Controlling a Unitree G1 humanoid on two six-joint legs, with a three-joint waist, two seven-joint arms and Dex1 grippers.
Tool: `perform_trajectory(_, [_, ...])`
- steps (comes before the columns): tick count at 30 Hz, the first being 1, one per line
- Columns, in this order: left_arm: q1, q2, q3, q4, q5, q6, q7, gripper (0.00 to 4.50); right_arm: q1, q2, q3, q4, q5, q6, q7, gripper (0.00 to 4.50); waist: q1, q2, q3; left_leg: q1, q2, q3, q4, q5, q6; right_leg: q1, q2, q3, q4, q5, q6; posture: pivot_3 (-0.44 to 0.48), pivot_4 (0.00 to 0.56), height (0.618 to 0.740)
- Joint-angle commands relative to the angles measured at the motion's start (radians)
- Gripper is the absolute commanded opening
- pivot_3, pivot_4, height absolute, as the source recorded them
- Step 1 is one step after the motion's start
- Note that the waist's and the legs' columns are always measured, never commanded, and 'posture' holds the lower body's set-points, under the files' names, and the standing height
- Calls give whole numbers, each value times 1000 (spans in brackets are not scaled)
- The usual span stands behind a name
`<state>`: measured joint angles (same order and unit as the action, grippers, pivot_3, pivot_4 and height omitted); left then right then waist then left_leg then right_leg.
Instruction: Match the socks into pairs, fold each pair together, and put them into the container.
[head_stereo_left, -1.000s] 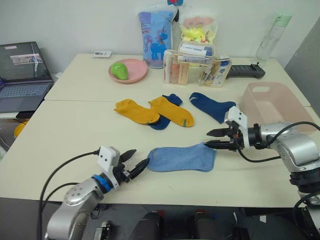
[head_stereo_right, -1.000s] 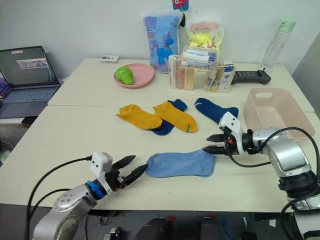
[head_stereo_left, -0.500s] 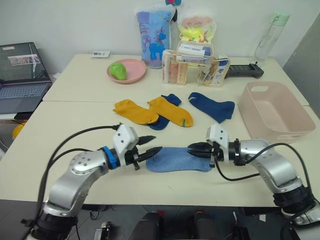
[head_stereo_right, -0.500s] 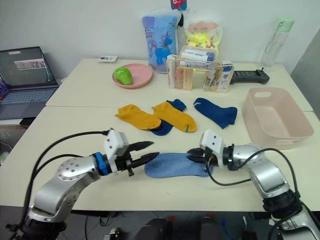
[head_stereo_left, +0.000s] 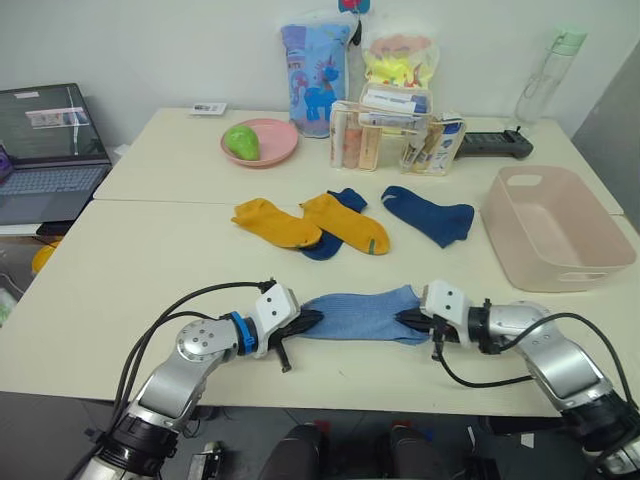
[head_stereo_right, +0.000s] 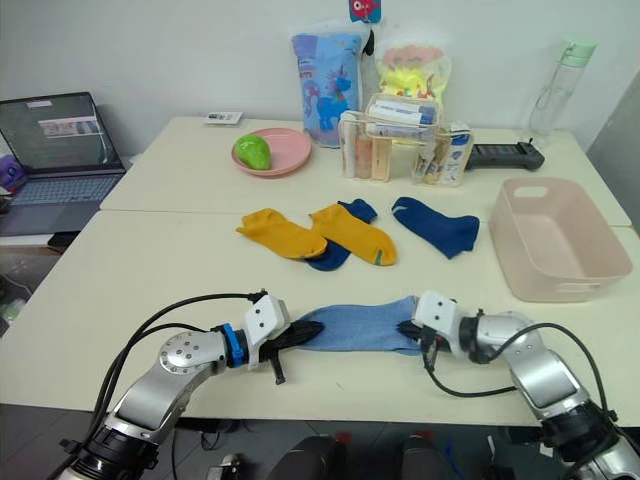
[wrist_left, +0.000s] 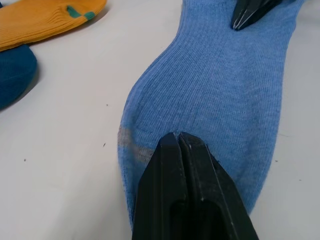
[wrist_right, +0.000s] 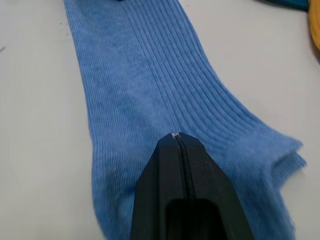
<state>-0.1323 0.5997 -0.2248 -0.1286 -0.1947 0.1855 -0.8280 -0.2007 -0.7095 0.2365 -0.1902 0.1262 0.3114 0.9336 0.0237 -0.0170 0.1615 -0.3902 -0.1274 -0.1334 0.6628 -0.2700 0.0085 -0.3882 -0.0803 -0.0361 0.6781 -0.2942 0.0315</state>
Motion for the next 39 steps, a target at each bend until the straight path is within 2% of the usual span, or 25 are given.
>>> perform_trajectory(1, [18, 24, 54, -3, -14, 8, -16, 54, 41, -37, -44, 3, 7, 25, 6, 0, -1, 0, 0, 0, 0, 0, 0, 0, 0, 0, 0, 0, 0, 0, 0, 0, 150, 740])
perform_trajectory(8, [47, 7, 112, -115, -148, 68, -71, 54, 64, 3, -123, -116, 170, 66, 40, 0, -1, 0, 0, 0, 0, 0, 0, 0, 0, 0, 0, 0, 0, 0, 0, 0, 150, 740])
perform_trajectory(15, [61, 45, 53, -93, -36, 60, -75, 54, 82, -13, -5, -127, 59, 106, 7, 0, -1, 0, 0, 0, 0, 0, 0, 0, 0, -1, 0, 0, 0, 0, 0, 0, 150, 740])
perform_trajectory(19, [63, 61, 64, -62, 4, 50, -69, 54, 89, -53, -8, -114, 6, 95, -4, 0, -1, 0, 0, 0, 0, 0, 0, 0, 0, 0, 0, 0, 0, 0, 0, 0, 150, 740])
perform_trajectory(25, [74, 49, 114, -107, -75, 73, -85, 54, 120, -121, -75, -154, 62, 125, 27, 0, 0, 0, 0, 0, 0, 0, 0, 0, 0, 0, 0, 0, 0, 0, 0, 0, 150, 740])
perform_trajectory(30, [72, -6, 225, -186, -224, 188, -25, 54, 99, -11, -249, -267, 297, 298, -53, 0, 0, 0, 0, -1, 0, -1, 0, 0, 0, 0, 0, 0, 0, 0, 0, 0, 150, 740])
perform_trajectory(33, [71, -6, 282, -212, -272, 228, -4, 0, 73, 39, -313, -269, 333, 372, -140, 629, -4, 0, 0, -1, 1, 0, 0, 0, 0, -1, 0, 0, 0, 0, 0, 0, 150, 740])
perform_trajectory(36, [77, 11, 311, -233, -294, 249, -8, 543, 61, 43, -321, -238, 303, 396, -195, 1579, -1, 0, 0, -1, 1, 0, 0, 0, 0, -1, 0, 0, 0, 0, 0, 0, 150, 740])
perform_trajectory(39, [67, 15, 322, -245, -309, 272, -1, 1452, 54, 20, -267, -191, 238, 361, -201, 2568, -1, 0, 0, -1, 0, 0, 0, 0, 0, -1, 0, 0, 0, 0, 0, 0, 150, 740])
